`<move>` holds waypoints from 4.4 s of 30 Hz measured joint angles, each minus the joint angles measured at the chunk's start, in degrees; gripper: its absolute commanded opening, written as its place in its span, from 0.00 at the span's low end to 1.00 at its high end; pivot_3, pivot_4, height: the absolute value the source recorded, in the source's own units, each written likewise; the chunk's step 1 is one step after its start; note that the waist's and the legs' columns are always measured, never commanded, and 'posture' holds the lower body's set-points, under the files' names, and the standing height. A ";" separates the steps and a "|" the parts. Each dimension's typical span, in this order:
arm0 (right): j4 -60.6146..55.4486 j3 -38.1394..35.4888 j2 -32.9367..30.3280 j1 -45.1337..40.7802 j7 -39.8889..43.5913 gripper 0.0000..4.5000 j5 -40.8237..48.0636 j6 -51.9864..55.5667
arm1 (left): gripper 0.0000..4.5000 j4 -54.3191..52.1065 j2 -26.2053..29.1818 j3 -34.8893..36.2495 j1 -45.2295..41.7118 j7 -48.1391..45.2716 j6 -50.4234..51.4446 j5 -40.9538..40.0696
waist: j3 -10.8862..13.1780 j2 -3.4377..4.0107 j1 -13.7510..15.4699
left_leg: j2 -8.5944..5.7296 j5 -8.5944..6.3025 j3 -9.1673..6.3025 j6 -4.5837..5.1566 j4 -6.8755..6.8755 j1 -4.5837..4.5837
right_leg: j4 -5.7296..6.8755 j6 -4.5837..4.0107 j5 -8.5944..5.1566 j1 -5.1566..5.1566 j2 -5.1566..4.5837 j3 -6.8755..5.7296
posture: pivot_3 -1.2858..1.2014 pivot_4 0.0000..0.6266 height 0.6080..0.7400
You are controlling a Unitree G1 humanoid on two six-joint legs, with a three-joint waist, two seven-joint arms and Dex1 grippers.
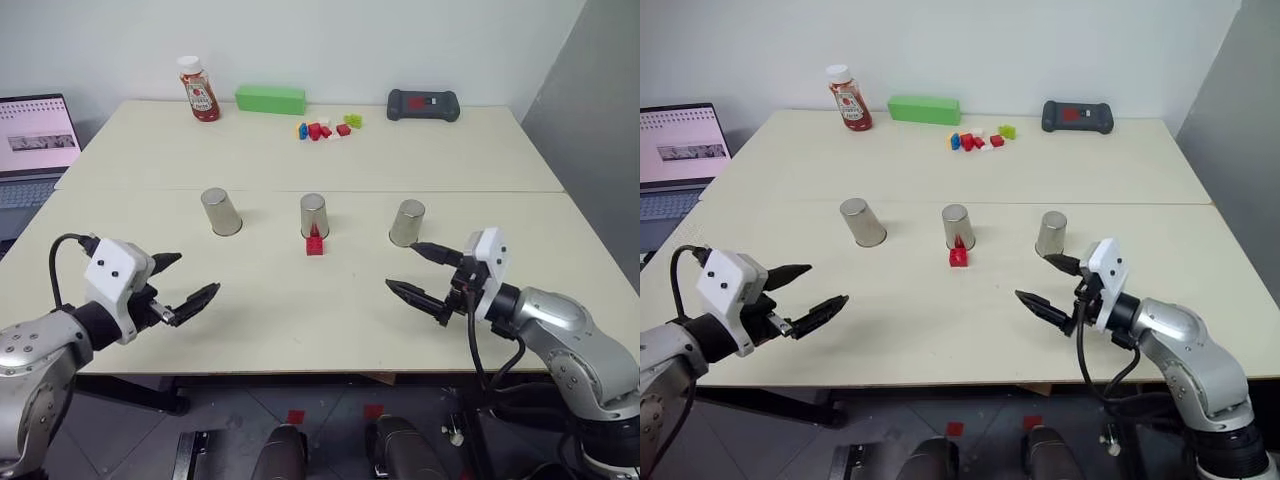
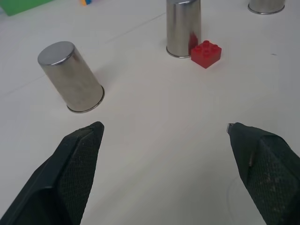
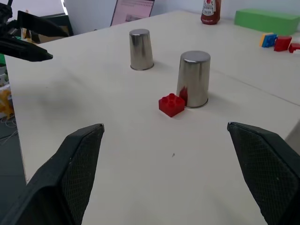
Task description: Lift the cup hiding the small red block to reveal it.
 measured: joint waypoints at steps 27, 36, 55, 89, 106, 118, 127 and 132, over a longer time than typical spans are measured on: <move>-0.51 -1.94 -2.37 -0.15 2.49 0.99 1.66 0.31 | 1.00 -5.07 1.06 2.54 2.51 1.19 5.65 -2.67 | 0.00 0.00 0.00 | 0.00 0.00 0.00 0.00 -0.01 0.00 | -0.01 -0.07 -0.04 -0.01 0.00 0.00 | 0.52 0.24 1.00; -1.43 -2.00 -4.44 2.32 3.88 0.99 3.36 2.33 | 1.00 -2.09 1.88 2.54 2.16 -2.45 2.33 -2.67 | 0.00 0.00 -0.01 | 0.01 0.00 -0.01 0.00 -0.01 0.00 | -0.01 -0.09 -0.05 -0.01 0.00 -0.01 | 0.52 0.24 1.00; -1.19 -1.93 -5.04 4.73 3.73 0.99 1.19 1.48 | 1.00 1.24 3.11 1.17 -0.19 -4.68 -0.23 -0.52 | 0.00 0.00 0.00 | 0.01 0.00 0.00 -0.01 -0.02 0.00 | -0.03 -0.10 -0.07 -0.01 0.00 -0.02 | 0.52 0.24 1.00; -0.03 0.44 -5.03 4.21 6.25 0.99 -1.23 0.06 | 1.00 -0.39 3.04 0.09 -0.46 -3.39 1.54 -1.67 | 0.00 0.00 -0.01 | 0.01 -0.01 0.00 -0.01 -0.02 0.00 | -0.03 -0.05 -0.04 -0.01 0.00 -0.03 | 0.52 0.24 1.00; -0.32 2.57 -2.77 -0.43 5.65 0.99 0.80 2.70 | 1.00 0.45 1.52 -0.06 -4.58 0.68 2.53 -1.24 | 0.00 -0.01 -0.01 | 0.01 0.00 -0.02 -0.01 0.00 0.01 | 0.00 0.12 0.06 0.00 0.00 -0.04 | 0.52 0.24 1.00; -0.07 5.50 -0.43 -9.79 6.32 0.99 4.60 7.90 | 1.00 16.75 -0.70 -5.47 -15.88 9.17 5.09 3.85 | 0.00 -0.01 0.11 | -0.02 0.00 -0.08 0.00 -0.01 -0.04 | 0.00 0.19 0.10 0.00 0.00 -0.12 | 0.52 0.24 1.00; -0.17 8.19 -0.43 -12.11 6.26 0.99 4.95 9.18 | 1.00 32.44 -3.85 -13.04 -29.91 10.53 1.53 9.10 | -0.01 -0.03 0.08 | -0.04 0.00 -0.13 0.00 0.01 -0.08 | 0.00 0.20 0.11 -0.01 0.00 -0.17 | 0.52 0.24 1.00; -0.46 8.87 -0.18 -13.97 6.12 0.99 5.04 9.79 | 1.00 42.73 -6.57 -16.23 -36.31 10.89 -2.46 12.45 | -0.01 -0.04 -0.02 | -0.04 0.00 -0.15 0.00 0.02 -0.09 | 0.02 0.20 0.12 -0.02 0.01 -0.19 | 0.52 0.24 1.00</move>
